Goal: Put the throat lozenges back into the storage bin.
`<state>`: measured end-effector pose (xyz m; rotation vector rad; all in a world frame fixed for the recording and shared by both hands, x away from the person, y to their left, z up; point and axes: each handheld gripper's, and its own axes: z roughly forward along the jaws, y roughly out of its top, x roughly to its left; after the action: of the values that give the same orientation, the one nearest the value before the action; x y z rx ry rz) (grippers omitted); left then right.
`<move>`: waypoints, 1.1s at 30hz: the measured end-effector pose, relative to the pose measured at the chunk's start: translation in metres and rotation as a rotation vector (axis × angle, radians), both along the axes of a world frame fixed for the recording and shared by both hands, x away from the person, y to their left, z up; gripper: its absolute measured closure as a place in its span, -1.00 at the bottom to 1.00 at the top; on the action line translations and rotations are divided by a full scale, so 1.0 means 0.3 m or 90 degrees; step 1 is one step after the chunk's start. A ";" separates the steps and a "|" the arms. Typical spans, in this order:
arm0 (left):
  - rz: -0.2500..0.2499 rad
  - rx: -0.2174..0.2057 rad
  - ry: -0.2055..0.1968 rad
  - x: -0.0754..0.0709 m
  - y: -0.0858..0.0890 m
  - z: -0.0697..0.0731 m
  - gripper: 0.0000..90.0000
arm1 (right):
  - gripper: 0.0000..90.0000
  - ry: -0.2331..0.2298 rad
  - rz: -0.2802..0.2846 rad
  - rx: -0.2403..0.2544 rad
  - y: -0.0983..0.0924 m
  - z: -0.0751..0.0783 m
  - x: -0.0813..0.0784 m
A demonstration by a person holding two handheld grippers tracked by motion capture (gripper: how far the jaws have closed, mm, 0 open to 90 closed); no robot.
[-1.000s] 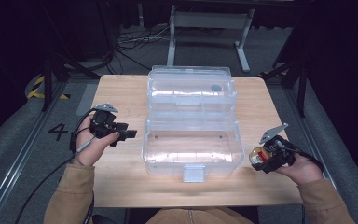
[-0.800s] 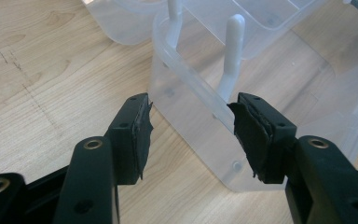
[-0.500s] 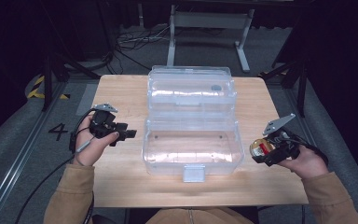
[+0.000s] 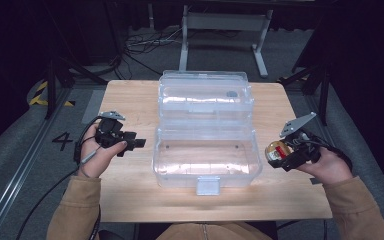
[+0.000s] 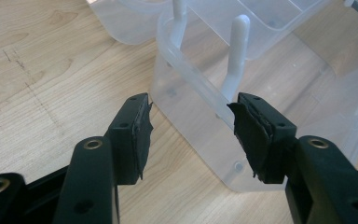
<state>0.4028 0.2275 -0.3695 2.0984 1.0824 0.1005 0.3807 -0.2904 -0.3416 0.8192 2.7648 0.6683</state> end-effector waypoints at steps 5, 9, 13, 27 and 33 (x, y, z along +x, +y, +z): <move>0.002 -0.001 0.001 0.001 0.002 -0.002 0.03 | -0.56 -0.004 0.014 0.001 0.031 0.024 0.007; 0.002 0.001 -0.002 0.001 0.004 -0.001 0.03 | -0.56 -0.007 0.028 -0.003 0.056 0.034 0.017; 0.003 -0.001 -0.001 0.001 0.007 -0.002 0.03 | -0.56 -0.006 0.039 -0.002 0.082 0.043 0.025; 0.007 -0.002 0.000 -0.001 0.016 -0.003 0.03 | -0.56 -0.005 0.070 -0.010 0.160 0.057 0.051; 0.008 -0.001 0.001 0.000 0.017 -0.005 0.03 | -0.56 -0.003 0.081 -0.014 0.189 0.055 0.058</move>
<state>0.4029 0.2325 -0.3709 2.0906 1.0957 0.1041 0.3982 -0.2335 -0.3250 0.6401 2.8339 0.6593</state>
